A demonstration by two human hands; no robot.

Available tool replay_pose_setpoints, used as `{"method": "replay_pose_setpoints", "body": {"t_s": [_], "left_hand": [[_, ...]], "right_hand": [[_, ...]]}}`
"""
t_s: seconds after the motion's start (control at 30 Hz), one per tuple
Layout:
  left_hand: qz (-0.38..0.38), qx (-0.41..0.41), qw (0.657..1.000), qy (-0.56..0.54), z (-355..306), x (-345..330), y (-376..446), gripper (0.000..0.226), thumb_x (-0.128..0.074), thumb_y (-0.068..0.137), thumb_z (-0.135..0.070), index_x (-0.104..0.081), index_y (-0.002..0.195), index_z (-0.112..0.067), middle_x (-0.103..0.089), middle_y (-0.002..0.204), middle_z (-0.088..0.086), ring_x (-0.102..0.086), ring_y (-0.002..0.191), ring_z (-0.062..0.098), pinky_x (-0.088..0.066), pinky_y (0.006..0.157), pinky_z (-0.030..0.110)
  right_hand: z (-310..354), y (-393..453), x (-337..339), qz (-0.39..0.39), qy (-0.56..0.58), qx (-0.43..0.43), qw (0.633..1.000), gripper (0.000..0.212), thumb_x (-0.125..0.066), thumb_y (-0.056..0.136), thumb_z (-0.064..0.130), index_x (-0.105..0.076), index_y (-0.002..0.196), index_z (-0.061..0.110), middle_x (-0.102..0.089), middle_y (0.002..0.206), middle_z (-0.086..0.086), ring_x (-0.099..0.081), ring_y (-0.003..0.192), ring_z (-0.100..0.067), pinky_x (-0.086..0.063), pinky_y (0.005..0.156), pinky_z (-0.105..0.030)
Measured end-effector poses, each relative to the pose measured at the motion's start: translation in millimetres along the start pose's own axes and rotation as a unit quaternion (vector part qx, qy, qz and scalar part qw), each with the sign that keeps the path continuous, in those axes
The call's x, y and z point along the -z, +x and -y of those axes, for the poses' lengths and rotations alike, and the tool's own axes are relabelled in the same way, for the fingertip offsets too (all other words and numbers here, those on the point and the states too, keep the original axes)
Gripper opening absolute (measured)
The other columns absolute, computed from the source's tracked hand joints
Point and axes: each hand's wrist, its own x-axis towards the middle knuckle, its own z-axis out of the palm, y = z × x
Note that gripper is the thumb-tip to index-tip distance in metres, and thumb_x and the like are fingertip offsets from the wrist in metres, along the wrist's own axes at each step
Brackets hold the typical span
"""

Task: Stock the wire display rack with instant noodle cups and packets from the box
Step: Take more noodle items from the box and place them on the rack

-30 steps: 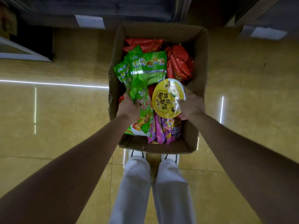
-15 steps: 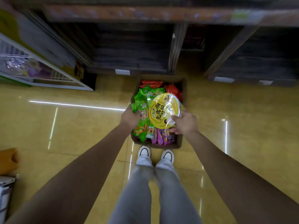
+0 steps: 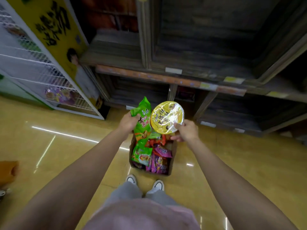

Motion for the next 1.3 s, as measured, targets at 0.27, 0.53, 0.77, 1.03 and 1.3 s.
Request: {"method": "replay_pose_setpoints", "body": {"t_s": [0.27,0.53,0.77,1.03,1.3], "left_hand": [[-0.053,-0.008,0.977,-0.205,-17,64,-40,0.038,-0.046,0.097,-0.037,-0.051,0.129,-0.016,-0.062,0.122,0.008,-0.061,0.105,0.028,-0.048,0.089,0.043],[-0.152,-0.058,0.950,-0.267,-10,121,-55,0.052,-0.041,0.093,-0.056,-0.048,0.132,-0.023,-0.064,0.118,0.007,-0.064,0.100,0.027,-0.055,0.070,0.036],[-0.202,-0.069,0.932,-0.293,19,171,-67,0.065,-0.077,0.072,-0.043,-0.050,0.127,-0.022,-0.066,0.114,0.004,-0.067,0.092,0.022,-0.054,0.057,0.030],[-0.239,-0.053,0.915,-0.319,86,276,-90,0.059,-0.078,0.072,-0.007,-0.050,0.123,-0.015,-0.065,0.112,0.010,-0.065,0.094,0.029,-0.054,0.068,0.035],[-0.302,-0.029,0.898,-0.319,163,386,-120,0.044,-0.072,0.075,-0.004,-0.051,0.111,-0.019,-0.062,0.105,0.009,-0.063,0.092,0.029,-0.054,0.082,0.038]], "right_hand": [[51,-25,-29,0.072,0.064,0.070,0.993,0.018,-0.058,0.092,0.015,-0.046,0.082,0.007,-0.067,0.085,-0.019,-0.063,0.039,-0.014,-0.035,0.029,-0.017],[105,-66,-97,0.142,0.104,0.135,0.975,0.018,-0.056,0.093,0.014,-0.045,0.081,0.008,-0.068,0.087,-0.022,-0.064,0.041,-0.011,-0.034,0.030,-0.016],[136,-115,-150,0.169,0.047,0.182,0.968,0.013,-0.056,0.093,0.017,-0.049,0.087,0.008,-0.067,0.080,-0.006,-0.067,0.048,-0.013,-0.038,0.036,-0.019],[136,-179,-253,0.200,-0.015,0.190,0.961,0.021,-0.056,0.093,0.016,-0.045,0.078,0.007,-0.064,0.072,0.003,-0.067,0.050,-0.013,-0.040,0.035,-0.016],[134,-241,-375,0.211,-0.071,0.215,0.951,0.027,-0.057,0.092,0.015,-0.043,0.069,0.011,-0.069,0.086,-0.005,-0.070,0.056,-0.017,-0.041,0.037,-0.018]]}}
